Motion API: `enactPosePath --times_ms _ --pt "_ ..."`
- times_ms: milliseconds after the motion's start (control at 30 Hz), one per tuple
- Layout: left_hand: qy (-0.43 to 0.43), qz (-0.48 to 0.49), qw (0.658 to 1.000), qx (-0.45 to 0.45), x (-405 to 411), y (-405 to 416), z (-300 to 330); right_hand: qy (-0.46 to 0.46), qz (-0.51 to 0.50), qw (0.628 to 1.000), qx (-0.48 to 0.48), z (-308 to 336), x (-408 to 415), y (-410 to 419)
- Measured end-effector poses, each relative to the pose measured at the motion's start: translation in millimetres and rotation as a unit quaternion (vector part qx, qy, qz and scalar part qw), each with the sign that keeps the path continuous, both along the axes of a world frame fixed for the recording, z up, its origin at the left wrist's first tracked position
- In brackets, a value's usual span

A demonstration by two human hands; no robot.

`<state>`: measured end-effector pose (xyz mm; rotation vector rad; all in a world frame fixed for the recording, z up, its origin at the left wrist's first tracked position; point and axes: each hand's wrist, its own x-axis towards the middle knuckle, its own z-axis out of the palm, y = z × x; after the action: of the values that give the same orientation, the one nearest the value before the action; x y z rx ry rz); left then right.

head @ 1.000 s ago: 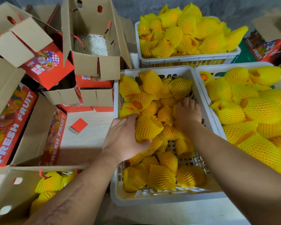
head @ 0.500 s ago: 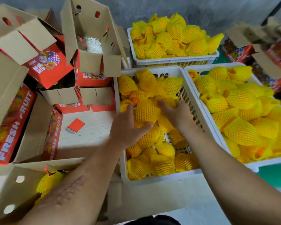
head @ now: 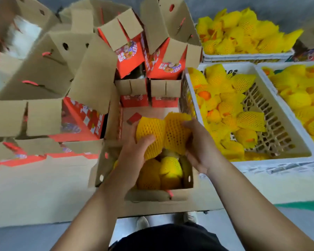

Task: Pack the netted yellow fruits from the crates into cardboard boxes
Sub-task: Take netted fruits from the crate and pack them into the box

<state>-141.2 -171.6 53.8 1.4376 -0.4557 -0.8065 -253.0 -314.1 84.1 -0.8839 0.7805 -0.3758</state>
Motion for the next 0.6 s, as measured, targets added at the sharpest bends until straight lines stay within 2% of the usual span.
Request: enactPosePath --times_ms 67,133,233,300,367,433,500,567,600 --pt "-0.019 0.002 0.998 0.068 23.4 38.3 -2.9 0.063 0.014 0.992 -0.111 -12.8 11.0 32.7" --pt "0.042 -0.004 0.99 0.135 40.2 64.7 -9.8 0.124 0.022 0.974 -0.186 -24.3 18.3 61.1" --pt "0.072 0.001 0.968 0.24 52.1 75.4 -27.5 0.194 0.078 0.959 -0.191 -41.2 25.7 86.7" --pt "0.062 -0.005 0.954 0.292 55.9 65.8 -38.9 0.228 0.093 0.957 -0.154 -50.6 32.2 93.5" --pt "0.022 -0.038 0.938 0.344 58.9 52.7 -47.9 0.29 0.112 0.934 -0.175 -58.7 43.7 91.0" --pt "-0.087 -0.105 0.887 0.442 60.7 40.3 -59.7 0.33 0.146 0.915 -0.179 -69.5 55.2 85.2" --pt "-0.175 -0.158 0.819 0.523 56.6 34.1 -66.3 0.397 0.2 0.875 -0.193 -82.0 66.2 79.7" --pt "-0.2 -0.193 0.78 0.561 50.4 30.3 -67.1 0.467 0.238 0.822 -0.224 -94.0 73.2 77.8" --pt "-0.204 -0.204 0.771 0.568 47.3 29.3 -65.7 0.488 0.245 0.801 -0.248 -96.9 75.5 78.0"
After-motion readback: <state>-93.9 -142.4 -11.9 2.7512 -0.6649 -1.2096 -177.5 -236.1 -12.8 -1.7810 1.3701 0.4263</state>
